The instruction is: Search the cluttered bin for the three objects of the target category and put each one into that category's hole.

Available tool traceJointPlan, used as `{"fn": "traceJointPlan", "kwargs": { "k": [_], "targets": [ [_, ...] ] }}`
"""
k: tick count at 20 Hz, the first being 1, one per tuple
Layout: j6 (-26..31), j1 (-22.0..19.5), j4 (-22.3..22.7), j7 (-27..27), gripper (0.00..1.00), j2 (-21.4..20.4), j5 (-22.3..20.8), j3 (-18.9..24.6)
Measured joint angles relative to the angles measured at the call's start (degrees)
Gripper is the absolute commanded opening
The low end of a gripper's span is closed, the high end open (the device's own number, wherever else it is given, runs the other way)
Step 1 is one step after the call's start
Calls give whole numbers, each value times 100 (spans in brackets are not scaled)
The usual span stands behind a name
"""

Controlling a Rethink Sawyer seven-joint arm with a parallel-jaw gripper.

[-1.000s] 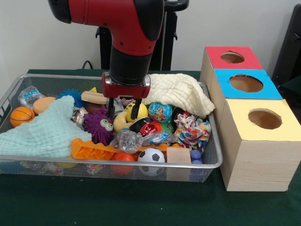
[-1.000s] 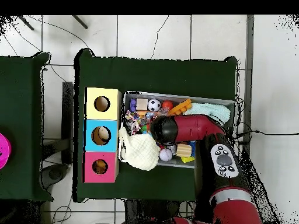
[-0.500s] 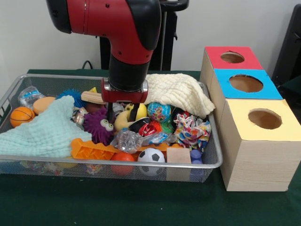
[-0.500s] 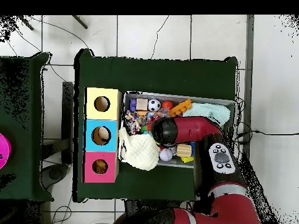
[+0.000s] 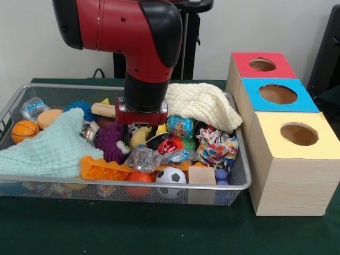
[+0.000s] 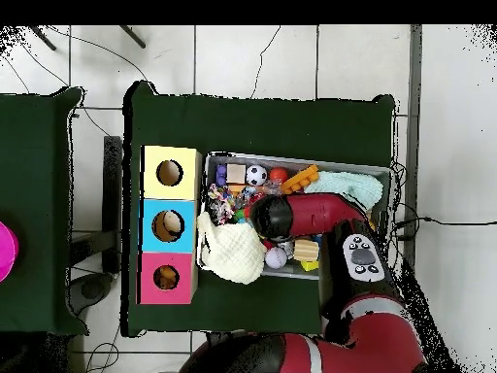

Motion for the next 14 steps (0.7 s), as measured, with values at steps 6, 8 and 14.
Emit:
{"fn": "traceJointPlan", "kwargs": {
  "k": [6, 8, 14],
  "targets": [
    [1, 1, -26, 0, 100, 17, 1, -2],
    [1, 3, -26, 0, 0, 17, 2, -2],
    [1, 4, -25, 0, 0, 16, 9, -3]
  ]
}}
